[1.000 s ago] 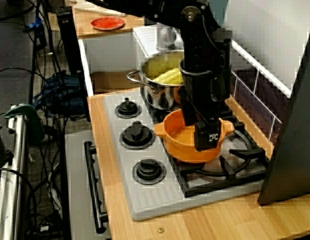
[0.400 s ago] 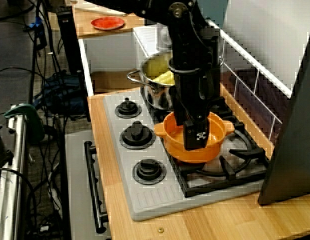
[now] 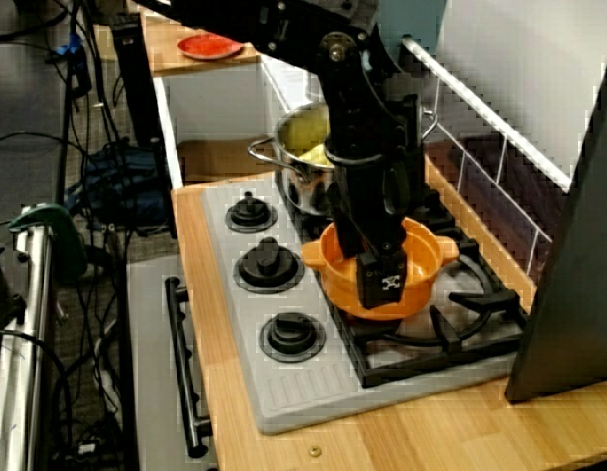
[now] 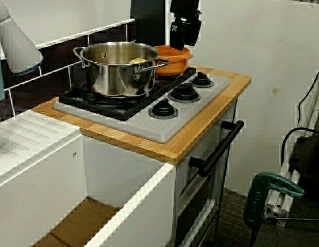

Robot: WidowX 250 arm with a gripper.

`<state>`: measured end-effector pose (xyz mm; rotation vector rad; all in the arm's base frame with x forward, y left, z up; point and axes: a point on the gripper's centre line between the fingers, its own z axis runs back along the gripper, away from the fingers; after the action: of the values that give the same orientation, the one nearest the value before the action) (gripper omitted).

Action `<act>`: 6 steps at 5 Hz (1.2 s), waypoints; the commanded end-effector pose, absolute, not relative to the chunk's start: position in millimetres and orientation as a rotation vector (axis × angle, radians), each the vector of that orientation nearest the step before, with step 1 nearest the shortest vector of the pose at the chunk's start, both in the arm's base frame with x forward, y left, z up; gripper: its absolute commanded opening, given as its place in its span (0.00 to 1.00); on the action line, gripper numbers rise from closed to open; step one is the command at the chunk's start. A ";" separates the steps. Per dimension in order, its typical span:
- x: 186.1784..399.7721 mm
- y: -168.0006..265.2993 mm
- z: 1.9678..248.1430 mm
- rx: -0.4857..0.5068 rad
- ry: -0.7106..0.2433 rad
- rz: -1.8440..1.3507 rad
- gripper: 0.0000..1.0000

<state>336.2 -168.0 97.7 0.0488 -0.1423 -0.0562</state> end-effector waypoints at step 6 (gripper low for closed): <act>353.7 -169.6 98.5 0.059 -0.188 -0.044 1.00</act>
<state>351.3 -169.4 81.1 0.0798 -0.1415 -0.0421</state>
